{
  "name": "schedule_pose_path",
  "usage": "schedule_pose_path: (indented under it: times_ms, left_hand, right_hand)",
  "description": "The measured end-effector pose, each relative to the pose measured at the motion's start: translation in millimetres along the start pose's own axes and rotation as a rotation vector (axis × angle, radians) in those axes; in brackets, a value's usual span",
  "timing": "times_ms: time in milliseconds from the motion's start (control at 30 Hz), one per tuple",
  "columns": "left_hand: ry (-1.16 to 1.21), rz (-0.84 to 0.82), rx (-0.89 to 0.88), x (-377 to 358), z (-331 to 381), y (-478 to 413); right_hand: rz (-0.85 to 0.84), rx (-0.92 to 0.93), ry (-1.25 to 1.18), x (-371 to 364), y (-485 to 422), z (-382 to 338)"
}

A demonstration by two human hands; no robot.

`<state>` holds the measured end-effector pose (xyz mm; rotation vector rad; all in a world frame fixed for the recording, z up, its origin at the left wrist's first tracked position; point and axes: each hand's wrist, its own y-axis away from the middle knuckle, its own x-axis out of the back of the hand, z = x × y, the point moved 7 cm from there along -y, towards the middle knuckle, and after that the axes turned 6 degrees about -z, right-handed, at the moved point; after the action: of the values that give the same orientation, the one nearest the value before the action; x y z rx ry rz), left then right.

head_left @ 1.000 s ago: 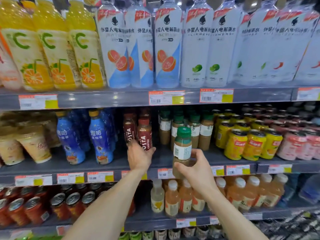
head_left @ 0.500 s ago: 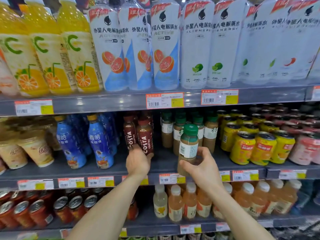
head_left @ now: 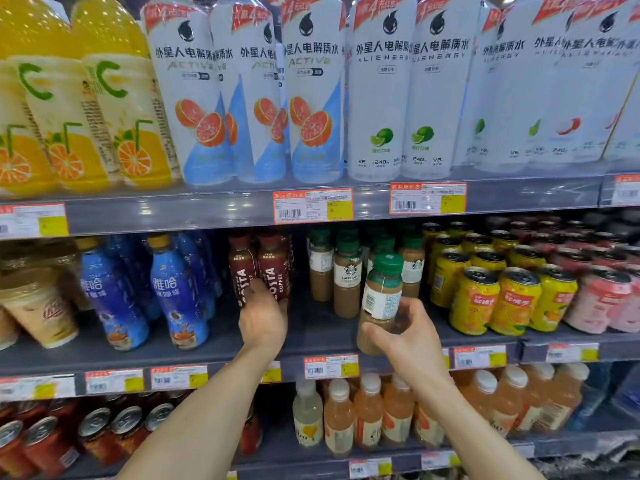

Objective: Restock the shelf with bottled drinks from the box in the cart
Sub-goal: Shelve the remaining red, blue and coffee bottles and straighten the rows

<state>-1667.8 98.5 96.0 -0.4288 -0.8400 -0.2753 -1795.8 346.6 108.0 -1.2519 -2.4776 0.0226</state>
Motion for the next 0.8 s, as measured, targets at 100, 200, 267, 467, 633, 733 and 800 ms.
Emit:
schedule_pose_path:
  times_ms: [100,200,267,467,633,733,800]
  left_hand:
    - [0.011,-0.005,0.007,-1.2,-1.1,-3.9]
    - [0.046,0.020,-0.048,-2.4,0.7,-0.5]
    - [0.120,0.045,-0.135,-1.4,4.7,5.9]
    - [0.297,-0.176,-0.310,-12.1,13.1,29.7]
    - [0.303,-0.313,-0.324,-24.6,14.4,35.6]
    - [0.280,-0.287,-0.331,-26.8,14.8,33.6]
    - [0.279,-0.274,-0.332,-28.8,16.1,32.6]
  right_hand:
    - [-0.018,0.003,-0.007,-9.2,-3.5,-3.2]
    - [-0.046,0.012,0.000,-26.3,-11.5,-11.5]
    - [-0.062,0.020,0.019,-41.1,-18.9,-17.8]
    - [-0.087,0.062,0.086,-89.2,-43.3,-28.0]
    - [-0.034,0.071,0.257,-102.6,-48.6,-13.9]
    - [-0.028,0.074,0.391,-99.7,-46.3,-13.0]
    - [-0.027,0.084,0.449,-93.0,-40.8,-12.1]
